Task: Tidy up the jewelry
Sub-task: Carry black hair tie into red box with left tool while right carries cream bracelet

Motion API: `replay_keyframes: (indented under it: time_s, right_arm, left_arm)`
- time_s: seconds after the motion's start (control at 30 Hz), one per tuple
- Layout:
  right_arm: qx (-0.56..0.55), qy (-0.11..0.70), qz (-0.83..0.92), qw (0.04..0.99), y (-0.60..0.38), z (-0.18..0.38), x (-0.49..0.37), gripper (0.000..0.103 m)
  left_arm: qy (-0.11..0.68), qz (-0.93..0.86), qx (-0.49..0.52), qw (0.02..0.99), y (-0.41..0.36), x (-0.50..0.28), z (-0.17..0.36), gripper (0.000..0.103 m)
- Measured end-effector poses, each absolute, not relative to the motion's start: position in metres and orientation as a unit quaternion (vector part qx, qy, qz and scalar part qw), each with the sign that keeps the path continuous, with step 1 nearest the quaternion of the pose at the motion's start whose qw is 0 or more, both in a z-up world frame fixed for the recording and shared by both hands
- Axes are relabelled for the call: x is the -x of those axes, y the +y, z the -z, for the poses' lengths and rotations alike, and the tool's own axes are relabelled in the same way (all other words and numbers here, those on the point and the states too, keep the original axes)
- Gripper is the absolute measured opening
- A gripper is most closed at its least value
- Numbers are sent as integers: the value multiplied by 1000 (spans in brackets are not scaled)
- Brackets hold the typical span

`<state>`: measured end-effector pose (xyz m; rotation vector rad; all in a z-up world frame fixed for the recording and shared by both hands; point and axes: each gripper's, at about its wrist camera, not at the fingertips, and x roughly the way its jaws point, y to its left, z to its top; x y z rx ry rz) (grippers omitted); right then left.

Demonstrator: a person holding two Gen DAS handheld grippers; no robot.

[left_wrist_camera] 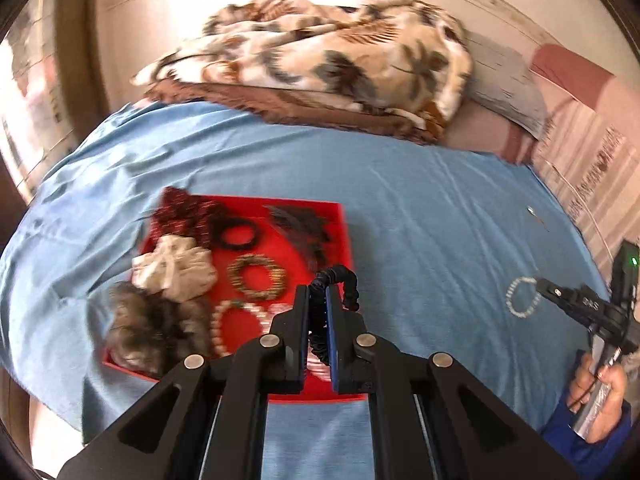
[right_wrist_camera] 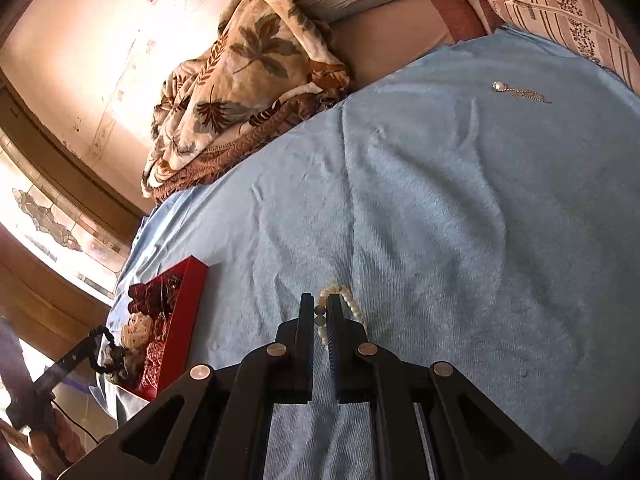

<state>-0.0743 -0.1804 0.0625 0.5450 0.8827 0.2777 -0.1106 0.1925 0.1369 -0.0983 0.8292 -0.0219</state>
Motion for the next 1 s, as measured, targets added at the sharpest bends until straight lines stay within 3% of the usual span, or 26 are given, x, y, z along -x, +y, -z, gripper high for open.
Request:
replay_keyframes:
  time_s: [0.27,0.5,1.0]
  right_arm:
    - [-259,436,-140,850,-165,-53,85,7]
    - [-252,424,-165,854,-140,-81,98,7]
    - [-209,455,-248,829,-14,-118,65,7]
  left_arm:
    - [399,-19,95,912,252,106,-129,8]
    - [405,-6,122,906,269,83,-116,8]
    - [424,16,168,890,304,19,-82,8]
